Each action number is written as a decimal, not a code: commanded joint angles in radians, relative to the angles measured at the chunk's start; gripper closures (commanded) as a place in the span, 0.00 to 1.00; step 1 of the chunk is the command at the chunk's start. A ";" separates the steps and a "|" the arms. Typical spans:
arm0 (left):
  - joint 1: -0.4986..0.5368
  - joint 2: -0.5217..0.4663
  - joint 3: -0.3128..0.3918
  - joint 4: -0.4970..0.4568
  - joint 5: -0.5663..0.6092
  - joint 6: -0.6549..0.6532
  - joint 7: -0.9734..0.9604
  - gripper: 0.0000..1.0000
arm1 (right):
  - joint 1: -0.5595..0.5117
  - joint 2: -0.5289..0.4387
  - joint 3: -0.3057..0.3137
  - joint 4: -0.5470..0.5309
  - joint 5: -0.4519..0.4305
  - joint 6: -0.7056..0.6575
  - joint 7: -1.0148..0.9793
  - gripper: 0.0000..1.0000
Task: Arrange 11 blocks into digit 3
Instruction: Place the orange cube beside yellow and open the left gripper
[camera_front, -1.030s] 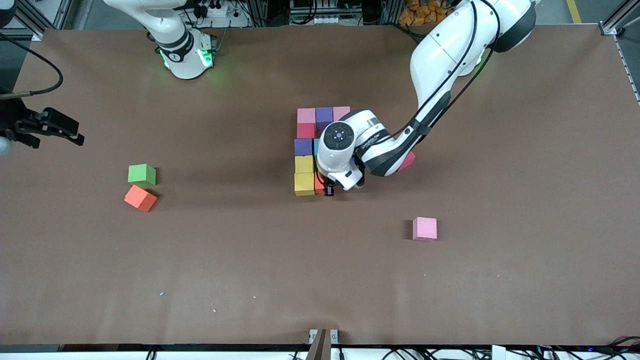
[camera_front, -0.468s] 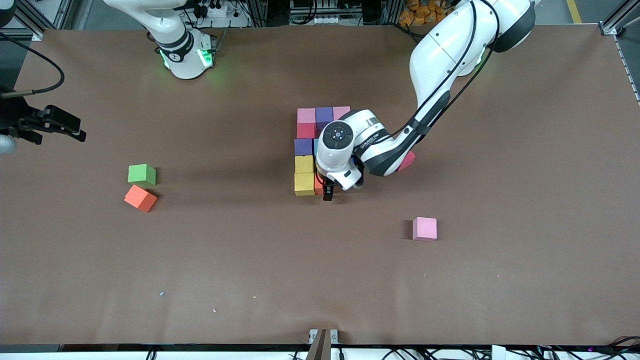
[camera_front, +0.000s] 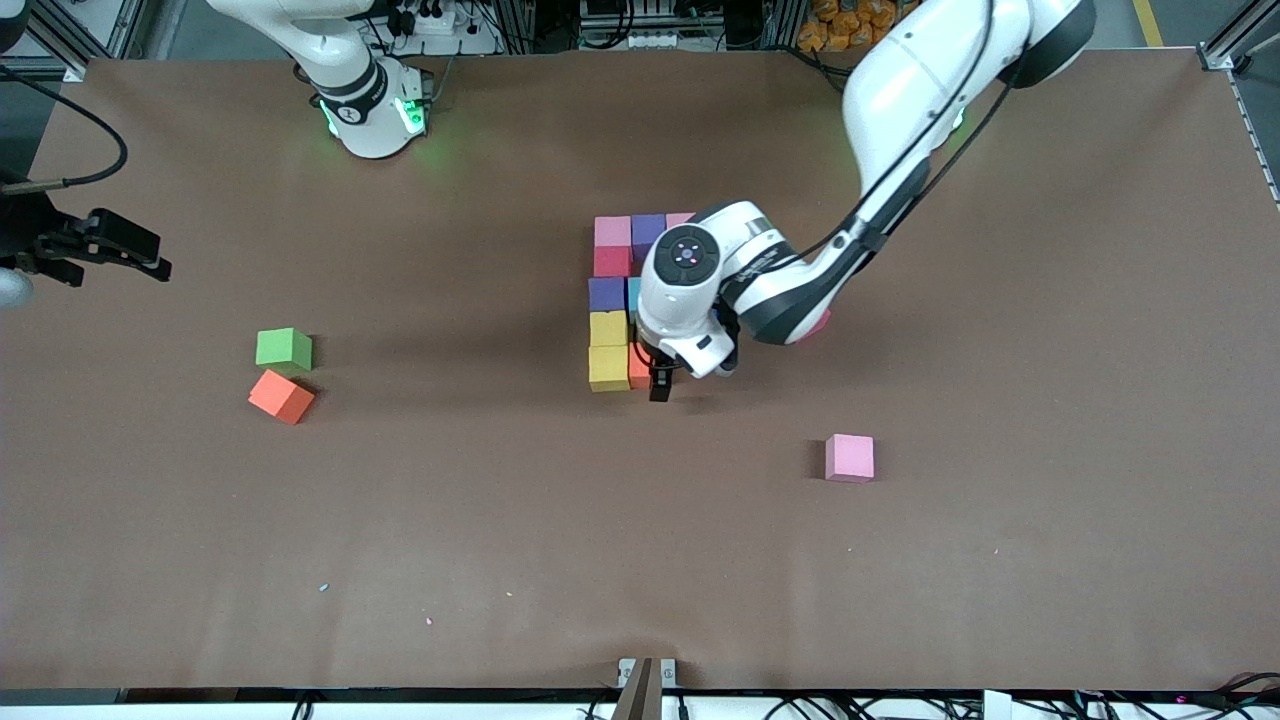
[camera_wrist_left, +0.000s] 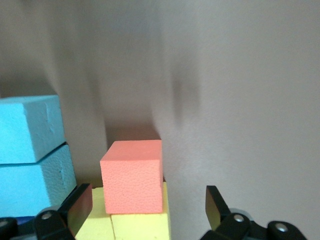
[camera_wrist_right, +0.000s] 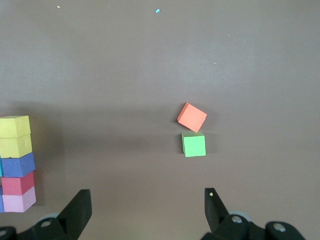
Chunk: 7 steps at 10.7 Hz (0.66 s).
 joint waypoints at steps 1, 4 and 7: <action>0.133 -0.045 -0.089 -0.027 0.009 -0.065 0.104 0.00 | -0.005 0.000 0.003 0.017 -0.006 -0.018 0.010 0.00; 0.254 -0.158 -0.102 -0.187 0.011 -0.107 0.396 0.00 | -0.005 0.000 0.004 0.017 -0.006 -0.018 0.010 0.00; 0.551 -0.276 -0.285 -0.429 0.014 -0.049 0.552 0.00 | -0.006 0.000 0.004 0.017 -0.006 -0.018 0.010 0.00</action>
